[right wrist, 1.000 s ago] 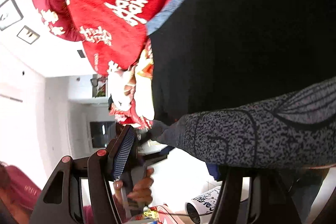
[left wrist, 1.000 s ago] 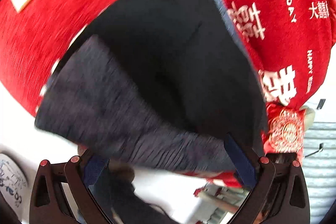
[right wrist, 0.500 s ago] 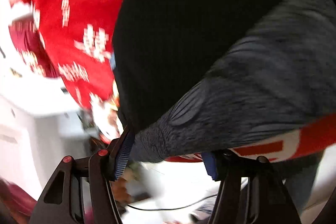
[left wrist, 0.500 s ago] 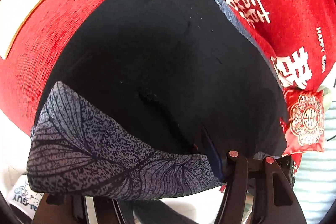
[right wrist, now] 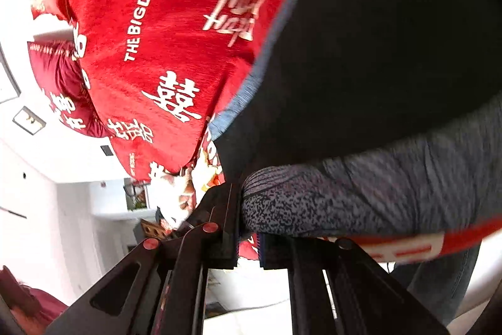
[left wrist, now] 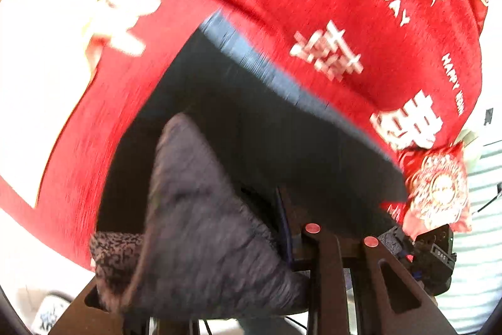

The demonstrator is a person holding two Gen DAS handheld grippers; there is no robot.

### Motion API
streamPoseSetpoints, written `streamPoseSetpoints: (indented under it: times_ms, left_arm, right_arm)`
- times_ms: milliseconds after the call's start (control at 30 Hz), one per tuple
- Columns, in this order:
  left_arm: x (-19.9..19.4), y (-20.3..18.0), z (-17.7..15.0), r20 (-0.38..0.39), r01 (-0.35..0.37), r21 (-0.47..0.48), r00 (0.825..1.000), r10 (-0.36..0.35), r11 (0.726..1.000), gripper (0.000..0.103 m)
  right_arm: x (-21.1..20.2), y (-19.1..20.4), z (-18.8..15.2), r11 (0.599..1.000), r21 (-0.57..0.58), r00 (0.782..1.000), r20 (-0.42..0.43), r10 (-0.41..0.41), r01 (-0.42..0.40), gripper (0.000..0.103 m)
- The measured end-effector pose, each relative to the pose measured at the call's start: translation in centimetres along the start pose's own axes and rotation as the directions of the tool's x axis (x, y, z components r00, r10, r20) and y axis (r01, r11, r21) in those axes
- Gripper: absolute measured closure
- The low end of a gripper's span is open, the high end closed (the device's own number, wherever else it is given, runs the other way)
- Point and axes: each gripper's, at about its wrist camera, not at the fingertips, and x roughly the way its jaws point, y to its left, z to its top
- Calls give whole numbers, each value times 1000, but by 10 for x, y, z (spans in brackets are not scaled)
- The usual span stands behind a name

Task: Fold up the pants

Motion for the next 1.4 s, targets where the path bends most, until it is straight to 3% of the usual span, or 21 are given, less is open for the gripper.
streamPoseSetpoints:
  times_ms: [100, 300, 400, 500, 567, 633, 700, 733, 767, 833, 933, 1000, 1033, 1133, 1200, 1233, 1267, 1300, 1333, 1400]
  left_arm:
    - [12, -16, 34, 38, -13, 18, 999, 12, 1000, 72]
    - [70, -32, 105, 88, -123, 15, 989, 121, 992, 72]
    - [109, -23, 125, 65, -206, 3, 977, 205, 979, 72]
    - [149, -17, 138, 42, -265, -1, 963, 265, 964, 71]
    - [152, -23, 142, 68, -301, 19, 952, 299, 953, 71]
    - [148, -22, 139, 52, -302, 15, 952, 301, 953, 71]
    - [131, -23, 138, 41, -296, 8, 955, 295, 955, 69]
    - [120, -26, 137, 47, -302, 8, 952, 301, 953, 63]
    - [104, -29, 134, 67, -322, 6, 945, 321, 947, 47]
    - [76, -33, 130, 133, -391, 1, 912, 387, 921, 32]
    - [50, -35, 128, 167, -412, -15, 897, 409, 911, 32]
    - [51, -40, 124, 163, -436, 9, 889, 429, 900, 32]
    - [60, -45, 120, 145, -445, 49, 889, 434, 894, 32]
    - [95, -56, 110, 100, -455, 125, 890, 445, 882, 32]
    - [129, -54, 107, 91, -498, 162, 867, 490, 852, 32]
    - [146, -48, 107, 80, -546, 165, 837, 541, 821, 32]
    - [155, -43, 106, 74, -557, 151, 830, 553, 817, 31]
    - [155, -43, 104, 118, -567, 141, 823, 555, 811, 26]
    - [155, -44, 103, 131, -598, 142, 801, 584, 789, 18]
    - [151, -39, 101, 100, -587, 124, 810, 578, 800, 18]
  right_arm:
    - [11, 16, 42, 999, -44, 998, -52, -27, 25, 94]
    - [58, 48, 145, 988, -116, 979, -164, -118, 100, 92]
    - [102, 35, 191, 974, -146, 955, -217, -203, 174, 90]
    - [136, 3, 215, 954, -148, 919, -263, -294, 263, 90]
    - [149, -14, 227, 964, -86, 922, -283, -266, 252, 90]
    - [148, -13, 231, 967, -87, 918, -303, -254, 238, 89]
    - [142, -5, 227, 964, -116, 911, -318, -264, 239, 81]
    - [138, 1, 224, 960, -134, 907, -318, -276, 245, 63]
    - [133, 9, 222, 958, -154, 907, -314, -280, 243, 41]
    - [118, 29, 213, 958, -189, 919, -294, -265, 216, 32]
    - [96, 58, 200, 943, -279, 934, -252, -254, 182, 32]
    - [89, 70, 190, 927, -339, 936, -243, -253, 162, 48]
    - [98, 80, 182, 903, -392, 925, -251, -286, 173, 60]
    - [130, 80, 171, 831, -508, 876, -266, -403, 228, 65]
    - [151, 73, 173, 807, -539, 854, -276, -440, 242, 65]
    - [160, 69, 175, 788, -562, 844, -270, -463, 252, 65]
    - [170, 64, 180, 743, -600, 823, -234, -518, 297, 65]
    - [174, 59, 183, 708, -619, 801, -203, -563, 341, 66]
    - [174, 50, 194, 707, -603, 791, -196, -579, 369, 76]
    - [160, 42, 209, 805, -489, 840, -230, -491, 336, 76]
